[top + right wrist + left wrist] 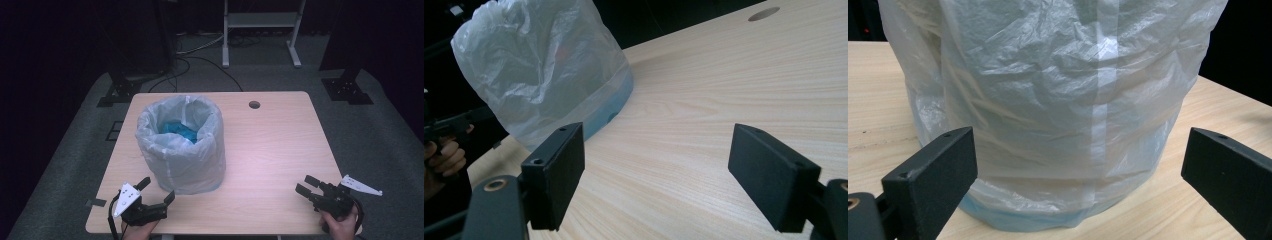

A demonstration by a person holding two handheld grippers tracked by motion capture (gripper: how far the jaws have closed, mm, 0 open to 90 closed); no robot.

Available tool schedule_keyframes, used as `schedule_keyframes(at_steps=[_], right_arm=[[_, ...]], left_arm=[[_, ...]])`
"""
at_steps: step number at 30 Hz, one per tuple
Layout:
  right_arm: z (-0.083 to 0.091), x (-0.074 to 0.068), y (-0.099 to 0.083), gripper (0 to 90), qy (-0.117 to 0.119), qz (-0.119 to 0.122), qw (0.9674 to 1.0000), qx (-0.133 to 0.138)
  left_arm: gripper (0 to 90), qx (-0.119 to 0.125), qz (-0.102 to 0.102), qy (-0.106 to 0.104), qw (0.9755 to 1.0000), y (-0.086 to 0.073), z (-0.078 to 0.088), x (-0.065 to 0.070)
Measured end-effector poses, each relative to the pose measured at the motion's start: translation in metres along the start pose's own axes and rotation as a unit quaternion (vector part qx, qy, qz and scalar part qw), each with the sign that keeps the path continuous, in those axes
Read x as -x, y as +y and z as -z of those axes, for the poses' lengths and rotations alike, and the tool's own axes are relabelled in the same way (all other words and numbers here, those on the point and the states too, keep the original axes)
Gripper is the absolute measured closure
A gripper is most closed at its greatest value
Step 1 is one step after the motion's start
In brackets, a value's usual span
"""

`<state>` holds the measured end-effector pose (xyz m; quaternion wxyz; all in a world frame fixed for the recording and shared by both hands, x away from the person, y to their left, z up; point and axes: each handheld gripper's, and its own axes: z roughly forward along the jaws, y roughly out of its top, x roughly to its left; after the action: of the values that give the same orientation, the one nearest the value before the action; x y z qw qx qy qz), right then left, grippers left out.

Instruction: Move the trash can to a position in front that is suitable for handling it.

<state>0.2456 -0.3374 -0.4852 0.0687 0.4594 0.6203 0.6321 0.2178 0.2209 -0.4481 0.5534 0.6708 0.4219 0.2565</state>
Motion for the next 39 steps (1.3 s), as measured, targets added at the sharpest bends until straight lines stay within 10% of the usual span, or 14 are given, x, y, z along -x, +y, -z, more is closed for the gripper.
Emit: schedule_keyframes(at_steps=[8,39], right_arm=[[0.001,0.002,-0.001,21.4,0.004,-0.002,1.0000,-0.002],[-0.011,-0.013,0.001,22.1,0.010,0.038,0.9987,-0.033]], left_arm=[[0.1,-0.010,-0.024,0.017,0.9995,0.006,-0.009,0.005],[0.0,-0.012,0.014,0.098,0.9951,0.038,-0.085,0.003]])
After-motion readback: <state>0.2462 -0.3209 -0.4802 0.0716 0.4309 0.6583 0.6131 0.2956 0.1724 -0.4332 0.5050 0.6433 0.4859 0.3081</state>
